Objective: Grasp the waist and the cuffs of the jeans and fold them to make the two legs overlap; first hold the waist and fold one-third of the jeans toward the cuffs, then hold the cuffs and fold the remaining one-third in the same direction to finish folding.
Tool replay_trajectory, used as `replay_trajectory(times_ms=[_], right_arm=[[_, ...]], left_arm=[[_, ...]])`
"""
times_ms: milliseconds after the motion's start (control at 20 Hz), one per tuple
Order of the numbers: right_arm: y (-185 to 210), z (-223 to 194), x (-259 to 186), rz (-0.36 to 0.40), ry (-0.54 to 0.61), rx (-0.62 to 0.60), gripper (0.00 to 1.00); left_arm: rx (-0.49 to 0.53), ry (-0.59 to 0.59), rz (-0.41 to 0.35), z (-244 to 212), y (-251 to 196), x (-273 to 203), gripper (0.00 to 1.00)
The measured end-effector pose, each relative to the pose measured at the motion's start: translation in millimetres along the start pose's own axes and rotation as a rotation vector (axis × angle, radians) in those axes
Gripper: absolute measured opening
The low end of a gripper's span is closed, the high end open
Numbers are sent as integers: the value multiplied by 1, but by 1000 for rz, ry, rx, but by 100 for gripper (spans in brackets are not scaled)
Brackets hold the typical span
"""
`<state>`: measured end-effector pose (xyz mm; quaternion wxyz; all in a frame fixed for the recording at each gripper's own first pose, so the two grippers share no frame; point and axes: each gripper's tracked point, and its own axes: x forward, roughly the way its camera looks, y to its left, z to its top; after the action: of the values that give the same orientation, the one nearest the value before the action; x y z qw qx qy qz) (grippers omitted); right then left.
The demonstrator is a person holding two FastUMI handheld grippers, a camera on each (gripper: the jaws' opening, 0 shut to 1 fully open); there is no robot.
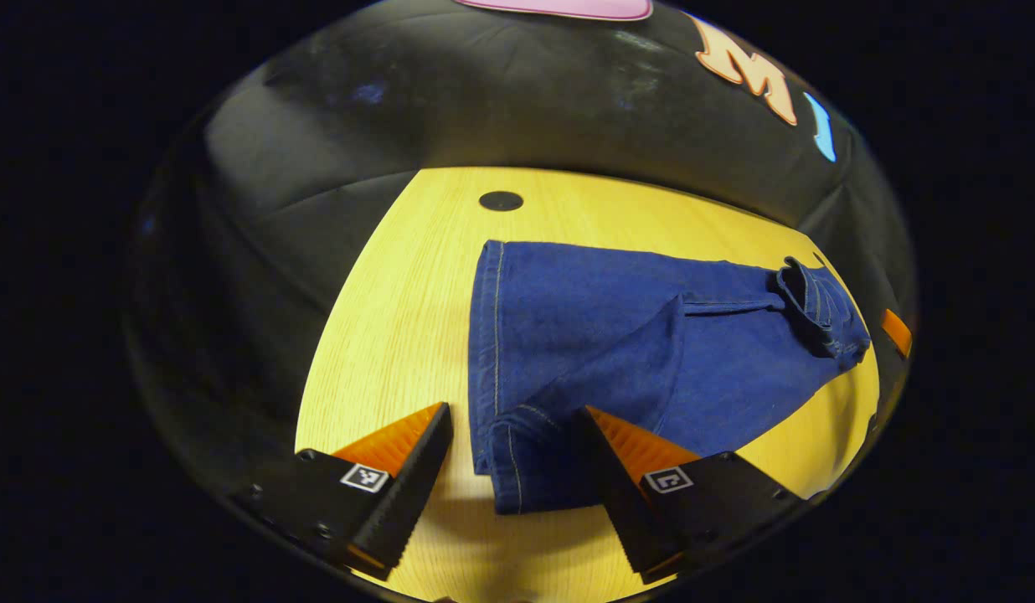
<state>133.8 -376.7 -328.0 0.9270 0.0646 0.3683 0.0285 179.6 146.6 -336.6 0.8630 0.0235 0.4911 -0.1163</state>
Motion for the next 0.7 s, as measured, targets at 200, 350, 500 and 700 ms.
replay_trajectory(times_ms=[200,350,500,700], right_arm=[[-4,-2,-2,5,-1,-42,98],[-5,3,-1,31,-3,-25,98],[-11,22,-8,59,-53,-19,98],[-28,41,-22,99,-66,4,98]], left_arm=[[25,25,-38,2,-18,3,40],[10,26,-13,4,-20,5,7],[1,35,12,8,-24,0,0],[-120,-41,-28,42,-56,-34,0]])
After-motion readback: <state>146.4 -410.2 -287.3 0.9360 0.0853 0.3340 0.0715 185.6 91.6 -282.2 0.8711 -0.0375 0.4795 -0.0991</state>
